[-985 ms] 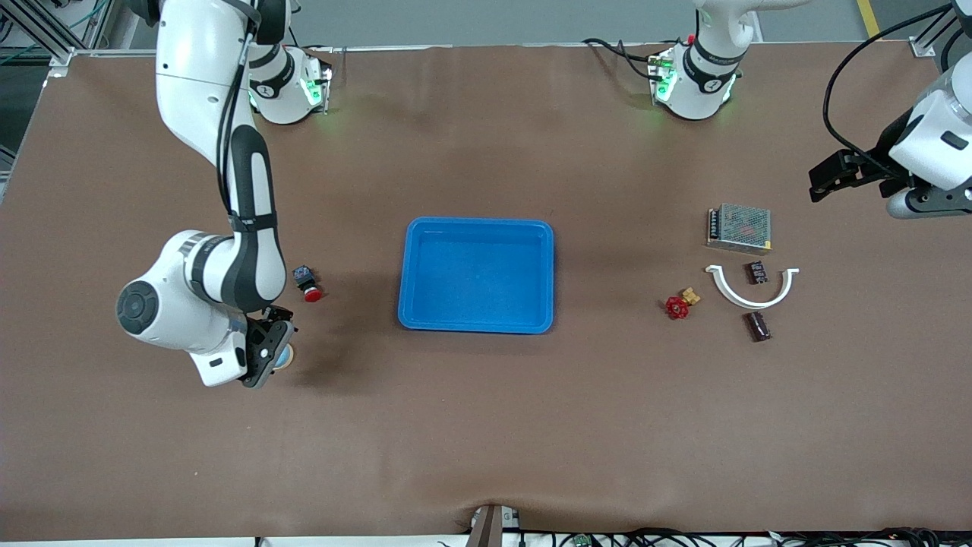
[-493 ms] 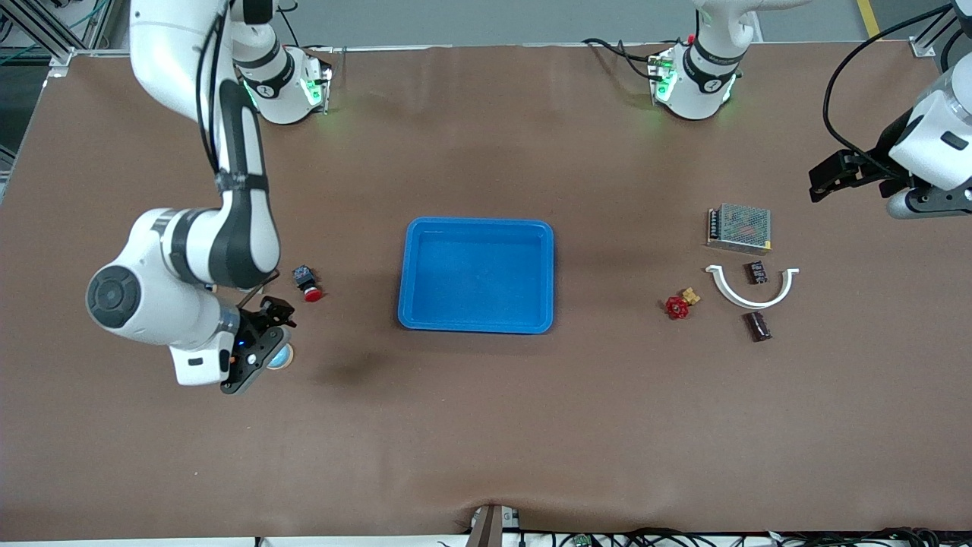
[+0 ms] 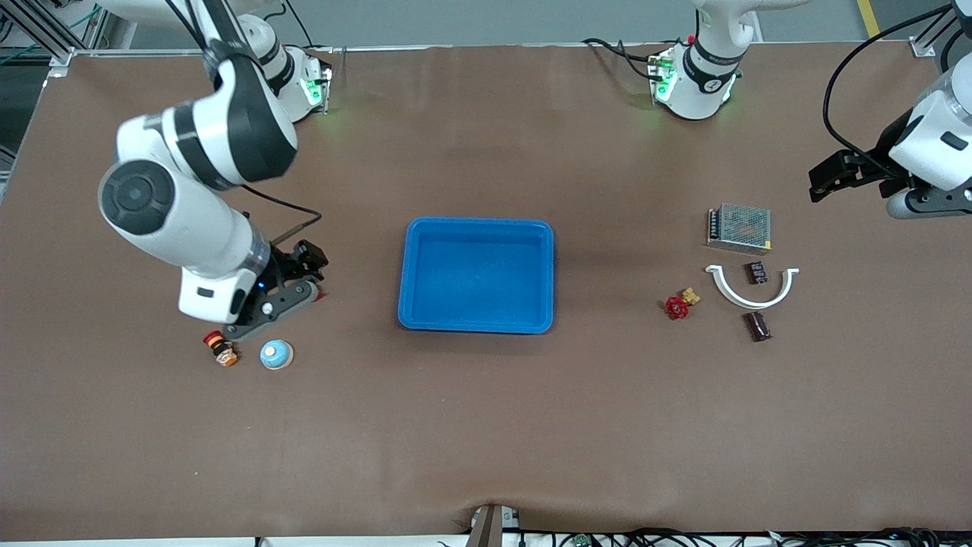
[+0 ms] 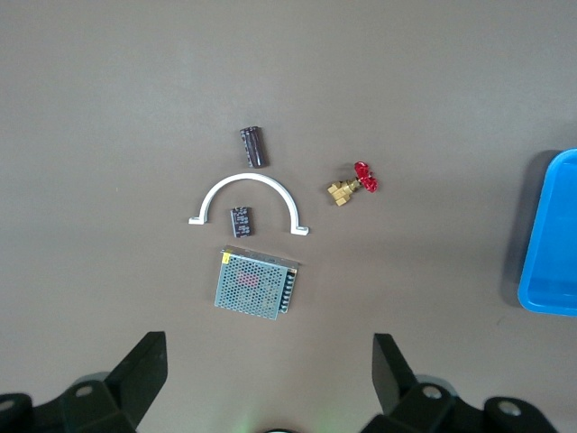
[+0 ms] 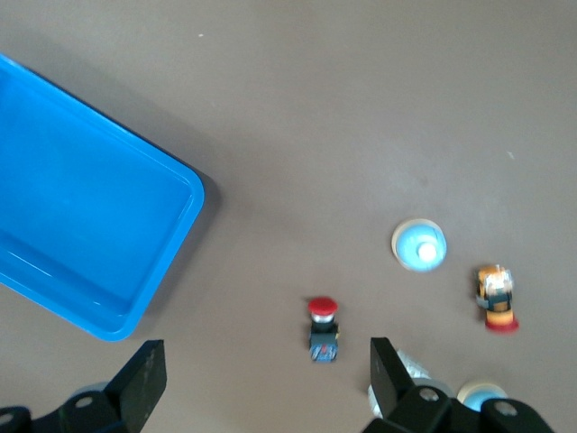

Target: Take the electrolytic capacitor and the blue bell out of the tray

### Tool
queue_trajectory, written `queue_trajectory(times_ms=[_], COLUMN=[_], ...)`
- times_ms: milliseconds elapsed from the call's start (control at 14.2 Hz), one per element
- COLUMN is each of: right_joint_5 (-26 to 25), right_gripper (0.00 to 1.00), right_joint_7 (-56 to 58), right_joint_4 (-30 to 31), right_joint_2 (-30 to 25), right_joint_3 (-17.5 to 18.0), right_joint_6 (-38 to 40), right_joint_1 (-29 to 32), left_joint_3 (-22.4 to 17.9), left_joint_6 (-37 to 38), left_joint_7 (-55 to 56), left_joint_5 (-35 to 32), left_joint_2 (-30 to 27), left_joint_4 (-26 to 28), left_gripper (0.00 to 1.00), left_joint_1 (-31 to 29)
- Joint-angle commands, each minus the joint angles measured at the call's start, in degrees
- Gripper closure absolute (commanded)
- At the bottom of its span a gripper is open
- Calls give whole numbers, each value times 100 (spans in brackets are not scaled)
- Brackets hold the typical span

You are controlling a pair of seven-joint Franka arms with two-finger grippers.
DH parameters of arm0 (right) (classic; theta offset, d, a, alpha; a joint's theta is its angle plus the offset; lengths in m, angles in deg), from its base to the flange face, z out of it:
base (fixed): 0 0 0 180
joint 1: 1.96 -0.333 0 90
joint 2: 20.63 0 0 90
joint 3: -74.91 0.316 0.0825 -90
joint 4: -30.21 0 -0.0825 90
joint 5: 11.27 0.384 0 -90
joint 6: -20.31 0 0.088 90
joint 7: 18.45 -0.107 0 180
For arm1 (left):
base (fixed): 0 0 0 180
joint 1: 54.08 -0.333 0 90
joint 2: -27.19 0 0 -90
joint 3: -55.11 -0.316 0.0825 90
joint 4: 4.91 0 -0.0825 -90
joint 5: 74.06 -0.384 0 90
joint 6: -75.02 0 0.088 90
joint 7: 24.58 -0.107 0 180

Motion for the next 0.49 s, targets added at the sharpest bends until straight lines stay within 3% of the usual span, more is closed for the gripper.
queue_trajectory(times_ms=[0, 211, 422], right_joint_5=[-406, -407, -407], right_gripper=[0, 0, 0], right_joint_7=[-1136, -1527, -1448], right_joint_4=[138, 138, 129], right_joint_2=[-453, -936, -1455], right_joint_3=[1066, 1402, 1420], right_joint_6=[252, 516, 859], right_joint_1=[878, 1362, 1872], left_joint_3=[-29, -29, -29], left_joint_6=[-11, -2, -2], left_joint_7=[-100, -100, -100], left_joint_5=[111, 111, 111], left_joint_2=[-36, -36, -36], left_joint_4=[20, 20, 20], left_gripper=[0, 0, 0], left_joint_1=[-1, -1, 16])
